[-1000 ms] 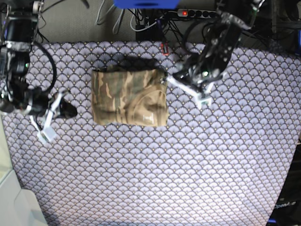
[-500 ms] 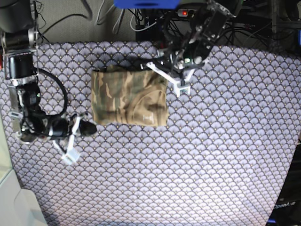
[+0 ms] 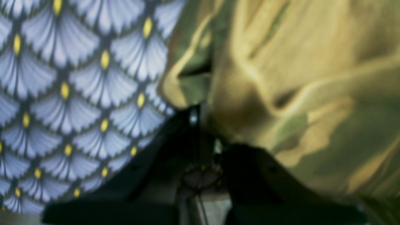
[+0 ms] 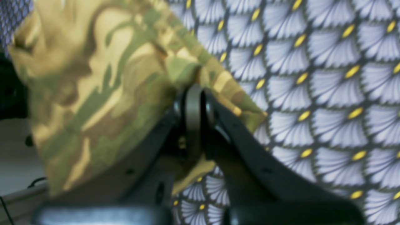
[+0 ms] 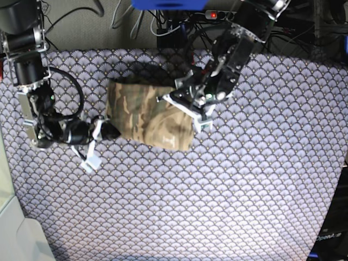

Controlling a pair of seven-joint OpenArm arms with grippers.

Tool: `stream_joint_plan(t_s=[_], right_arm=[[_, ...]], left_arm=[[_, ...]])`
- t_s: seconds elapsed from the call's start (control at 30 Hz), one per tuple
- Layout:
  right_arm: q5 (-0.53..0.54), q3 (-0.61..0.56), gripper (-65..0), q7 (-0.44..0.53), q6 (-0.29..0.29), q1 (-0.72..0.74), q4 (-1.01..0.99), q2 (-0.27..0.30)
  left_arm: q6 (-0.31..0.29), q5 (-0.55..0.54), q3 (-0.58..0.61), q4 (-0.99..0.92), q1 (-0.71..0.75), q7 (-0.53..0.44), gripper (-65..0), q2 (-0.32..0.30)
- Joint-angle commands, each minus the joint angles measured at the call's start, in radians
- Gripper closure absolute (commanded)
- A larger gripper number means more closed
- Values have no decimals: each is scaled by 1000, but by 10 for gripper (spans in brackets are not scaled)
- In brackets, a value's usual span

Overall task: Fold the T-shirt properly
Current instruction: 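Rotate the folded shirt with both grippers to square it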

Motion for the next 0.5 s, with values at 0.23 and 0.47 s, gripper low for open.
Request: stream_joint_plan(t_s=[0.23,0.47], right_arm=[[18,7,-3,2,6,-75,17,10],[18,14,-3,-3,6,-197,152,6]], left_arm=[[6,62,0,-243,-138,-258,-8,42],[6,62,-2,-405,-255,-378,-9,81]])
